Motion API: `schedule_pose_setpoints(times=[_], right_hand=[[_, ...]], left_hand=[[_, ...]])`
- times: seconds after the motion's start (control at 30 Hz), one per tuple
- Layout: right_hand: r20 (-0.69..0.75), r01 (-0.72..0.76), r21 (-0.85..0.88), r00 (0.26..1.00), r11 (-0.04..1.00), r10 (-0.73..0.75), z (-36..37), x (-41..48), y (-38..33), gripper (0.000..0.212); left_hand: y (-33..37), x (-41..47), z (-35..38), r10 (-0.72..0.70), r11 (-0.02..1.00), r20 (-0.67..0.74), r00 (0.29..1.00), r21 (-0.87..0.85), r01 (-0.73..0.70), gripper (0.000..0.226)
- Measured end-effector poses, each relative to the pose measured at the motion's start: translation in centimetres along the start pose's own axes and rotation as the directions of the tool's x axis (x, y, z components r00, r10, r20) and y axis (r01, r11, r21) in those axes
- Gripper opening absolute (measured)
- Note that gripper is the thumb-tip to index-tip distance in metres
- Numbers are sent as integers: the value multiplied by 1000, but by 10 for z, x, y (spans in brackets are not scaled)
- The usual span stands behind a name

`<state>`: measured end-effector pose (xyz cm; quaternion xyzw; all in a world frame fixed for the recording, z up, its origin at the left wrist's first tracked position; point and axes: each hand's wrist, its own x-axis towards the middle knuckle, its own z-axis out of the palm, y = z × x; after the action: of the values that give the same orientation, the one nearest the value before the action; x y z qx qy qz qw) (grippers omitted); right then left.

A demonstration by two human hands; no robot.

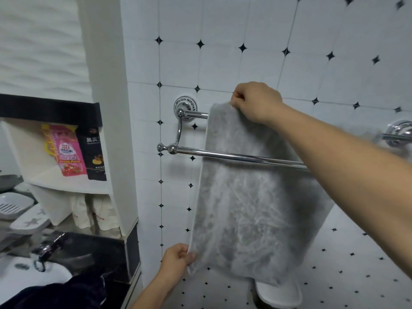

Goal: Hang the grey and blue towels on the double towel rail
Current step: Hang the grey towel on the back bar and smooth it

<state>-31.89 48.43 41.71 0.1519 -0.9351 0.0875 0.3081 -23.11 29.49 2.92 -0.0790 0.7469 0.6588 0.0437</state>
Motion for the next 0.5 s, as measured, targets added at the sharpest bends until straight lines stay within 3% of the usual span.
schedule_pose_setpoints(times=[0.17,0.23,0.33,0.4,0.5], right_hand=[[161,-31,-11,986,999,32,13,2,1,30],[106,-70,89,992,994,61,6,-4,9,36],[124,-3,227,992,974,-26,-5,-17,24,39],[180,69,200,978,977,-106,-5,-28,30,31],[121,93,203,986,975,-119,-7,-37,39,35]], left_hand=[[6,-1,1,-8,1000,25,1000,30,7,3],[9,-2,0,-35,999,41,999,28,33,4],[24,1,-2,-46,999,72,996,25,44,13],[46,1,-1,-21,1000,101,995,-5,21,11],[88,8,-1,82,993,71,994,-90,-76,29]])
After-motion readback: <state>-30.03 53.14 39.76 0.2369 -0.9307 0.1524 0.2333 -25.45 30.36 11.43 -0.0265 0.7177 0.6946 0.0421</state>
